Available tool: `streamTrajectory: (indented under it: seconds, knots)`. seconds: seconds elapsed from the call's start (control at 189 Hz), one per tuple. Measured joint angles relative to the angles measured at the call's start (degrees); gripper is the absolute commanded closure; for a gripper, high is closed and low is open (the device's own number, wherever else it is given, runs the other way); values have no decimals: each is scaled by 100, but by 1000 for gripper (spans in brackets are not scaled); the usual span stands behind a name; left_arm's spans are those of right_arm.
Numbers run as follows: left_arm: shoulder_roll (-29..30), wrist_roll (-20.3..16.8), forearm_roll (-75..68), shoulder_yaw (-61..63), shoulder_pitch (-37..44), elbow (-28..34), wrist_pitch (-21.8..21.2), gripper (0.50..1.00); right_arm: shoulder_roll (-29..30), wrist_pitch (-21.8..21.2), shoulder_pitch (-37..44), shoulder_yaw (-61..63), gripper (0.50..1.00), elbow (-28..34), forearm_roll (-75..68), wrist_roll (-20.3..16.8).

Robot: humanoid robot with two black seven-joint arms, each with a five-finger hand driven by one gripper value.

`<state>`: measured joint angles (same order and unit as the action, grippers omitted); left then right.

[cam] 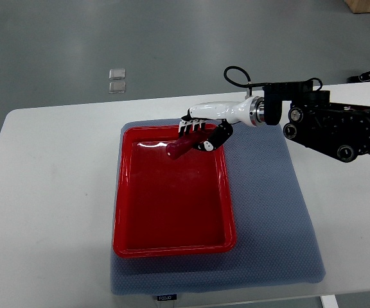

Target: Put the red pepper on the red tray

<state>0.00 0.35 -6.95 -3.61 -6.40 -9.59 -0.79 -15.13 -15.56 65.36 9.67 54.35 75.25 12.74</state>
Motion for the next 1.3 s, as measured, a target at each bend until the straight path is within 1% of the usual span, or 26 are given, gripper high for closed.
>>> streamTrajectory:
  seconds: [0.106, 0.233, 0.724, 0.735, 0.74, 0.745, 0.751, 0.782, 0.835, 0.84, 0.846, 0.851, 0.867, 0.872, 0.936, 0.946, 0.978, 0.994, 0.999, 1.02, 1.025, 1.031, 1.036, 1.041, 1.047, 1.3]
  knots:
    - [0, 0, 0, -2, 6, 1, 0, 500, 342, 43, -65, -47, 1000, -254, 27, 5]
    - [0, 0, 0, -8, 8, 1, 0, 500, 546, 71, -107, -148, 1000, -455, 33, 12]
    - [0, 0, 0, 0, 14, 26, 0, 500, 636, 169, -476, -187, 1000, -762, 35, 40]
    - [0, 0, 0, 0, 14, 27, 0, 500, 637, 170, -483, -187, 991, -763, 35, 40]
    - [0, 0, 0, 0, 15, 27, 0, 500, 638, 170, -486, -187, 969, -764, 35, 40]
    - [0, 0, 0, 0, 15, 27, 0, 500, 641, 171, -490, -187, 969, -765, 35, 41]
    - [0, 0, 0, 0, 15, 27, 0, 500, 645, 172, -494, -187, 951, -767, 35, 41]
    - [0, 0, 0, 0, 17, 27, 0, 500, 681, 184, -525, -186, 918, -782, 34, 43]
    - [0, 0, 0, 0, 18, 28, 0, 500, 779, 223, -592, -188, 918, -812, 35, 51]
    - [0, 0, 0, 0, 18, 28, 0, 500, 786, 227, -597, -188, 871, -815, 35, 51]
    - [0, 0, 0, 0, 19, 28, 0, 500, 793, 231, -602, -189, 871, -818, 35, 52]
    - [0, 0, 0, 0, 18, 28, 0, 500, 800, 235, -606, -190, 851, -820, 35, 52]
    - [0, 0, 0, 0, 18, 28, 0, 500, 816, 245, -618, -192, 834, -827, 35, 52]
    - [0, 0, 0, 0, 18, 28, 0, 500, 821, 249, -622, -192, 818, -830, 35, 52]
    - [0, 0, 1, 0, 20, 30, 0, 500, 885, 284, -668, -195, 752, -852, 34, 53]
    - [0, 0, 1, 0, 20, 31, 0, 500, 891, 287, -673, -195, 752, -854, 34, 54]
    - [0, 0, 1, 0, 21, 33, 0, 500, 907, 295, -690, -195, 722, -859, 34, 55]
    - [0, 0, 1, 0, 21, 34, 0, 500, 912, 296, -696, -194, 685, -861, 34, 55]
    - [0, 0, 1, 0, 21, 35, 0, 500, 914, 297, -699, -192, 685, -861, 34, 55]
    - [0, 0, 1, 0, 21, 35, 0, 500, 915, 298, -702, -188, 652, -861, 34, 55]
    - [0, 0, 1, 0, 21, 35, 0, 500, 915, 298, -702, -187, 630, -861, 34, 55]
    - [0, 0, 1, 0, 21, 35, 0, 500, 915, 298, -703, -186, 630, -861, 34, 55]
    - [0, 0, 1, 0, 21, 35, 0, 500, 915, 298, -704, -184, 607, -861, 34, 55]
    - [0, 0, 1, 0, 21, 35, 0, 500, 915, 298, -704, -183, 607, -861, 34, 55]
    - [0, 0, 1, 0, 21, 35, 0, 500, 915, 298, -705, -182, 593, -861, 34, 55]
    - [0, 0, 1, 3, 24, 36, 0, 500, 680, 245, -590, 151, 589, -850, -96, 62]
